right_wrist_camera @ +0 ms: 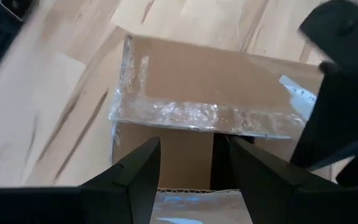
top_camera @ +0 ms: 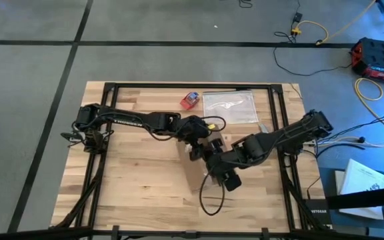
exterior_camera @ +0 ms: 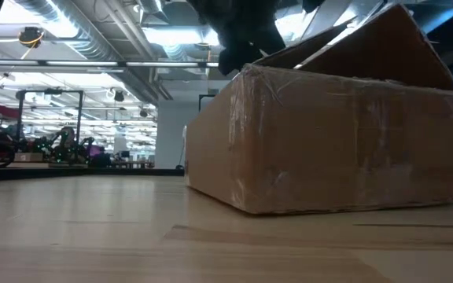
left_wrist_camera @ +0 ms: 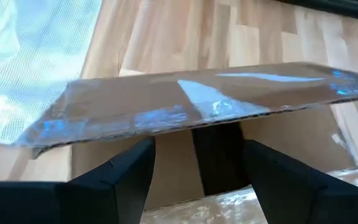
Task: Unpack boxes
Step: Open the box using the silver cutter
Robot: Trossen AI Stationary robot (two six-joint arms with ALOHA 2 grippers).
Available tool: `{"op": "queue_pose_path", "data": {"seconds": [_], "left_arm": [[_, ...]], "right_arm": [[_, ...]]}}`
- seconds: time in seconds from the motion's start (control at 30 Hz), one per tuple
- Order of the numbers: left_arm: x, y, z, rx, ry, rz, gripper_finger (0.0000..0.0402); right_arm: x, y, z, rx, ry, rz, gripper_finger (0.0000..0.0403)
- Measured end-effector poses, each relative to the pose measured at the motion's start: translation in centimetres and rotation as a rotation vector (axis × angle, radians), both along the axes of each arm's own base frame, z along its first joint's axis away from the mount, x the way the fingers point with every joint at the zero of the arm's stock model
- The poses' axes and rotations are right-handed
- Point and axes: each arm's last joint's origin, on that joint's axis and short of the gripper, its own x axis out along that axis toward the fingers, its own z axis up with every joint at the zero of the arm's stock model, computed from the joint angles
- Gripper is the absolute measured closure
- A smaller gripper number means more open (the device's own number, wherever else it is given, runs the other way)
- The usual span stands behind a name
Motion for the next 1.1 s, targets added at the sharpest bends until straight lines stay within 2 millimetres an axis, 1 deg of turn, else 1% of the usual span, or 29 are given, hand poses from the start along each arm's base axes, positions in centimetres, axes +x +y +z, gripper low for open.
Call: {"op": "queue_pose_path", "data": {"seconds": [0.2, 0.37, 0.57, 0.83, 1.1], "left_arm": [[0.1, 0.4, -1.6, -0.008, 0.081, 0.012, 0.0168], [0.4, 0.4, -1.9, -0.019, 0.078, 0.019, 0.0168], [0.5, 0.4, -1.7, -0.04, 0.06, -0.015, 0.0168], [0.5, 0.3, -1.8, -0.053, 0.062, -0.006, 0.0168], [0.3, 0.2, -1.9, -0.059, 0.088, -0.009, 0.0168]], "right_arm": [[0.7, -0.8, -1.0, -0.001, 0.05, -0.015, 0.0221], [0.6, -0.8, -1.3, -0.015, 0.086, -0.005, 0.0221], [0.5, -1.1, -1.8, -0.042, 0.141, -0.004, 0.0221], [0.0, -1.5, -2.0, -0.074, 0.192, -0.016, 0.0221], [-0.3, -1.7, -1.7, -0.074, 0.195, -0.048, 0.0221]]}}
